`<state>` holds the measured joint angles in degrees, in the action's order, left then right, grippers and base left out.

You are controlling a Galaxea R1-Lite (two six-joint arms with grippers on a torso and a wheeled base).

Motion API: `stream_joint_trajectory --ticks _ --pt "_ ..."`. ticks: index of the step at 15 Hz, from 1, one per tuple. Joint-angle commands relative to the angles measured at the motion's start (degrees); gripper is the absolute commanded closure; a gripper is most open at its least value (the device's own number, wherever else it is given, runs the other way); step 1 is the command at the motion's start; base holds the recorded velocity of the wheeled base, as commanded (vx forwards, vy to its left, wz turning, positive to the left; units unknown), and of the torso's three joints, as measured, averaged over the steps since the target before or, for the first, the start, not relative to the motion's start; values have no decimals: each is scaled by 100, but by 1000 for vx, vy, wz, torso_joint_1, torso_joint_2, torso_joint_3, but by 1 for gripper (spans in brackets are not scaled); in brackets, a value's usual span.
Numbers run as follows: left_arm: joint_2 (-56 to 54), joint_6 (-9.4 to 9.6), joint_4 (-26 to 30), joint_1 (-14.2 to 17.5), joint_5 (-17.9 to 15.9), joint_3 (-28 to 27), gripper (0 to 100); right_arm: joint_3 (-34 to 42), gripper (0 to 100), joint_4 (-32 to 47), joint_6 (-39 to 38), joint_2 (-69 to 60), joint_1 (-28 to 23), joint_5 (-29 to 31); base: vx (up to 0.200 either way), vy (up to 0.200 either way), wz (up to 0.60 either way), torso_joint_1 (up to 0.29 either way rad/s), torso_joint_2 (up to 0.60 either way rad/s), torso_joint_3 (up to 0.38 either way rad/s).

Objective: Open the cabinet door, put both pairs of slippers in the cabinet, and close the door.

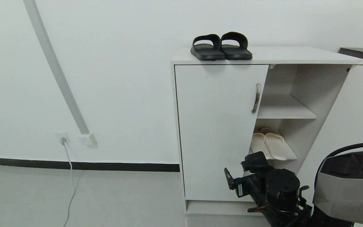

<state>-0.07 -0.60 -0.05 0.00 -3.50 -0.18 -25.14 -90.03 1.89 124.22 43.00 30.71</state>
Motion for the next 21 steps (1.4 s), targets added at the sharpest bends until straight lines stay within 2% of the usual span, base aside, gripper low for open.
stream_joint_trajectory --ticks 1,10,21 --pt "7 -2 -4 0 -2 1 100 9 0 3 4 14 7 -3 0 0 0 32 -452 -349" --pt "7 -2 -4 0 -2 1 100 18 0 3 13 58 25 -3 0 0 0 115 -455 -344" --pt "7 -2 -4 0 -2 1 100 35 0 3 13 58 33 -3 0 0 0 194 -504 -314"
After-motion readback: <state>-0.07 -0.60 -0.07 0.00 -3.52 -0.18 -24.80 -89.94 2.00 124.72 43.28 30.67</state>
